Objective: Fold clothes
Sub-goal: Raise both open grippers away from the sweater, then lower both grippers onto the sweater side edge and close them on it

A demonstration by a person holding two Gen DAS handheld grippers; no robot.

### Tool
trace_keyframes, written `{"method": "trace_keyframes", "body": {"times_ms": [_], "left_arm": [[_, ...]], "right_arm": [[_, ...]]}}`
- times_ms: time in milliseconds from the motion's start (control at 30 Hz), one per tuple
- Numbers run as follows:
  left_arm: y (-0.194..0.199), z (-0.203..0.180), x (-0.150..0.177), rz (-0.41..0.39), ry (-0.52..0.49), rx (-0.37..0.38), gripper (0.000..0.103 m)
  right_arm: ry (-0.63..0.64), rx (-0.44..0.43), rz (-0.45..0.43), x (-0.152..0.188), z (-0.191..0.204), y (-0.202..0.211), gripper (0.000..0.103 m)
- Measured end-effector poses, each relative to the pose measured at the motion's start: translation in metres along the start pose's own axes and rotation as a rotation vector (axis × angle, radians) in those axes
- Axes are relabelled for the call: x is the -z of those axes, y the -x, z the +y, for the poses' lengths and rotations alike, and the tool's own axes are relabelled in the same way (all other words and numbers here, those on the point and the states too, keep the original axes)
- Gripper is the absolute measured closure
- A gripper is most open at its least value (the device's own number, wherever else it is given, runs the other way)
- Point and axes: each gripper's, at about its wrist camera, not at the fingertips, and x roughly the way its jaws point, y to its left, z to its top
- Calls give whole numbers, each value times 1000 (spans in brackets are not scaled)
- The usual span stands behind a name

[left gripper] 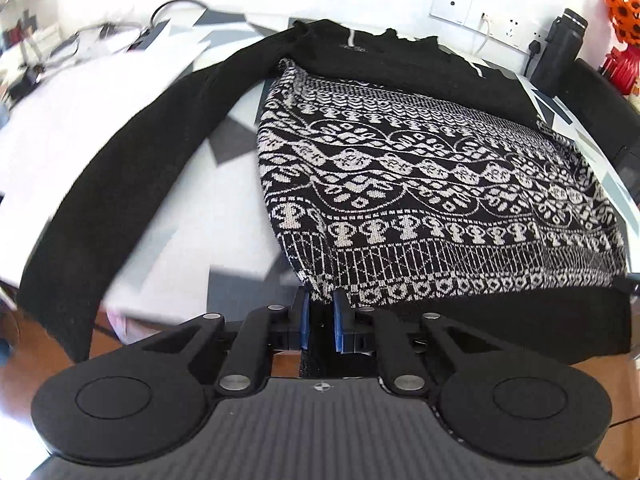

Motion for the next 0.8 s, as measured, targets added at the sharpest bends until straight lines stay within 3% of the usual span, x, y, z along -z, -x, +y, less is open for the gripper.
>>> {"method": "trace_keyframes", "body": {"times_ms": [67, 133, 200, 233, 300, 400, 567, 800], "left_arm": [[1, 0, 1, 30, -7, -18, 83], [6, -5, 0, 35, -33, -63, 56], [20, -7, -6, -2, -41, -76, 35], [30, -9, -10, -23, -42, -74, 33], [52, -12, -20, -63, -36, -62, 31], [91, -16, -44, -147, 10, 0, 18], [136, -31, -98, -304, 10, 76, 14], [122, -55, -187, -368, -13, 79, 14]], "right_arm": [[21, 20, 8, 8, 0, 4, 86], [15, 53, 46, 11, 3, 6, 73], [-7, 76, 50, 6, 4, 15, 57], [-20, 82, 39, 2, 5, 22, 54], [-66, 64, -17, -9, 6, 47, 26], [-129, -52, -98, -37, 6, 89, 8], [-61, -138, -254, -104, 25, 146, 1], [59, -135, -406, -207, 86, 164, 1]]}}
